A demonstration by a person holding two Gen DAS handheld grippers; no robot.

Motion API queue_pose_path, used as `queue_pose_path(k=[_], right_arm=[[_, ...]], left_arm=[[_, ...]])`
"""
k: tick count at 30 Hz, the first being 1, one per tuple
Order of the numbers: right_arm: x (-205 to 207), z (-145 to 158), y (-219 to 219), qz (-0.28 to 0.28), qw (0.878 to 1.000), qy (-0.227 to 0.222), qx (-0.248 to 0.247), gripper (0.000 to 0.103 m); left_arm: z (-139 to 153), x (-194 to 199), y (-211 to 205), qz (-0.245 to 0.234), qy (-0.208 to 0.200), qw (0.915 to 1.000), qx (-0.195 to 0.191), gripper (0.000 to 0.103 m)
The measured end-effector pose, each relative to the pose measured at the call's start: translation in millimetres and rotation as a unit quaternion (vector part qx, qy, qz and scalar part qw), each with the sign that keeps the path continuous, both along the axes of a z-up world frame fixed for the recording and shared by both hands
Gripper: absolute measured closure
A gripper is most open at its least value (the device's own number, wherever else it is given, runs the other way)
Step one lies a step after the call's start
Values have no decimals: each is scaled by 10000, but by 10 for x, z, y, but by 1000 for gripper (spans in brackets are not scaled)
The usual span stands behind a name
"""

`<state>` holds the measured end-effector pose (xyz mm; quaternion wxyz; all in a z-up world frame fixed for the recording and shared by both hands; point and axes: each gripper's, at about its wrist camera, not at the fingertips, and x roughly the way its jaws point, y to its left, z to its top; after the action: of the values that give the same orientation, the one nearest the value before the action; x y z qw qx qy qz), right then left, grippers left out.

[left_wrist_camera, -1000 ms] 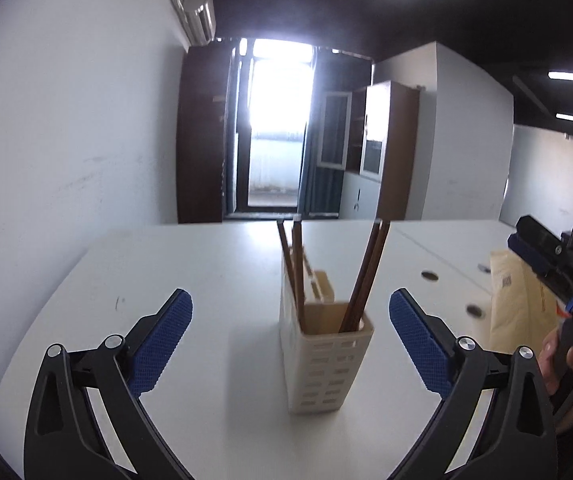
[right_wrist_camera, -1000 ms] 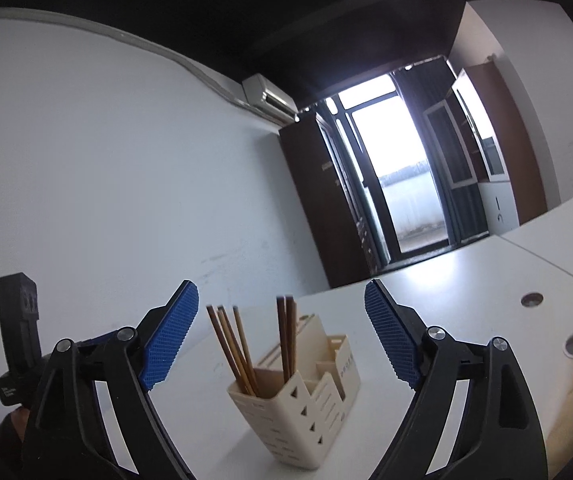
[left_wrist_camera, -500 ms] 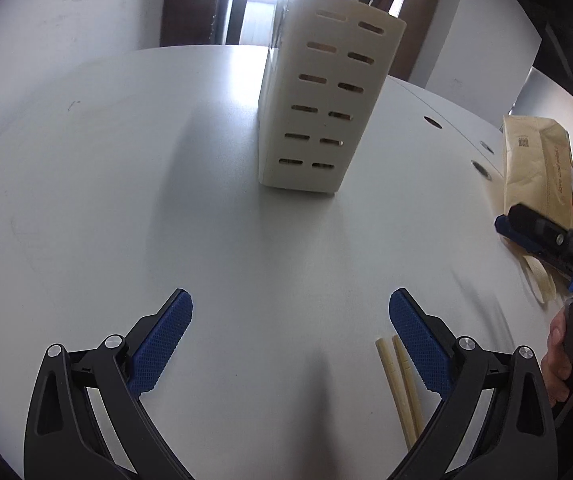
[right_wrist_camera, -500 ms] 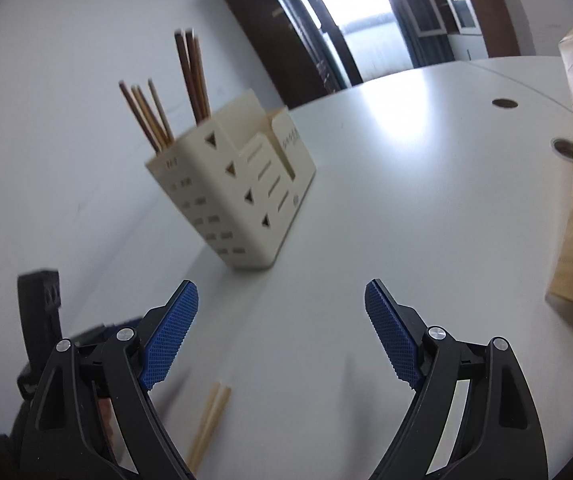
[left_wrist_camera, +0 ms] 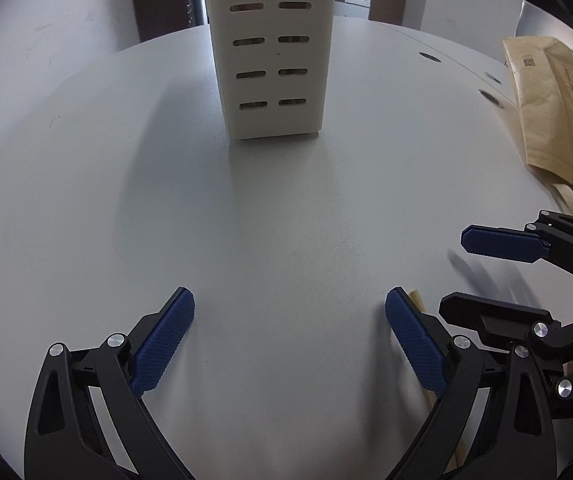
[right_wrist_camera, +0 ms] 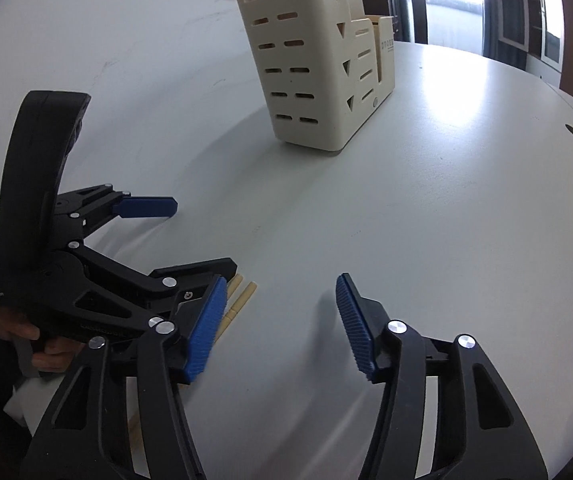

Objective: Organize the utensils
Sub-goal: 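Open both grippers and move them down to the light chopsticks on the table, then close the right gripper on a light chopstick while the left gripper pinches another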

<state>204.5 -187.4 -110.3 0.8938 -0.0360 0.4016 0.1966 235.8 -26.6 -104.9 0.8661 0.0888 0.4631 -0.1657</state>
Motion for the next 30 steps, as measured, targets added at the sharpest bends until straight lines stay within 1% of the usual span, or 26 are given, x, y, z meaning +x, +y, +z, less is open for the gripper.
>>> queue_pose_path(k=[4, 6, 8, 9, 10, 11, 12, 14, 15, 16, 18, 20, 22, 24, 27, 30], right_arm=[[2, -30, 34, 10, 9998, 78, -182, 58], [-7, -35, 75, 48, 9994, 47, -327, 58], [-12, -47, 116, 88, 9990, 19, -443, 65], [-13, -46, 129, 76, 9987, -2, -512, 72], [-10, -48, 137, 52, 9984, -17, -563, 79], [-1, -47, 138, 62, 9984, -13, -565, 82], [0, -48, 136, 83, 9984, -4, -563, 88], [-18, -40, 123, 85, 9981, -15, -604, 91], [-17, -39, 117, 80, 9980, -20, -624, 93], [-12, -39, 108, 73, 9981, -13, -604, 93], [1, -29, 62, 1, 9991, 34, -411, 94], [-14, 22, 18, 39, 9999, 37, -119, 94], [-33, 85, 0, 50, 10000, 5, 28, 91], [-36, 97, 25, 65, 10000, 2, -35, 85], [-4, 43, 78, 70, 9997, 88, -234, 84], [53, 12, 154, 84, 9991, 62, -416, 84]], left_arm=[[7, 21, 2, 26, 14, 10000, -46, 9], [22, 36, 39, 83, 14, 9998, -179, 9], [41, 47, 64, 109, 39, 9994, -335, 9], [37, 54, 63, 87, 77, 9992, -376, 9], [35, 50, 46, 62, 67, 9993, -361, 9], [33, 43, 27, 28, 64, 9994, -352, 9], [29, 37, 6, -2, 53, 9995, -315, 10], [25, 28, -24, -34, 45, 9996, -274, 10], [28, 30, -25, -51, 57, 9995, -314, 10], [39, 29, -27, -59, 55, 9993, -353, 10], [82, 14, -3, -10, -38, 9993, -363, 10], [141, 3, 89, 103, -120, 9989, -443, 10], [176, -7, 224, 249, -167, 9981, -540, 10], [195, 8, 305, 411, -203, 9973, -580, 10], [204, 29, 391, 572, -195, 9961, -648, 10], [196, 40, 424, 626, -170, 9957, -666, 10]])
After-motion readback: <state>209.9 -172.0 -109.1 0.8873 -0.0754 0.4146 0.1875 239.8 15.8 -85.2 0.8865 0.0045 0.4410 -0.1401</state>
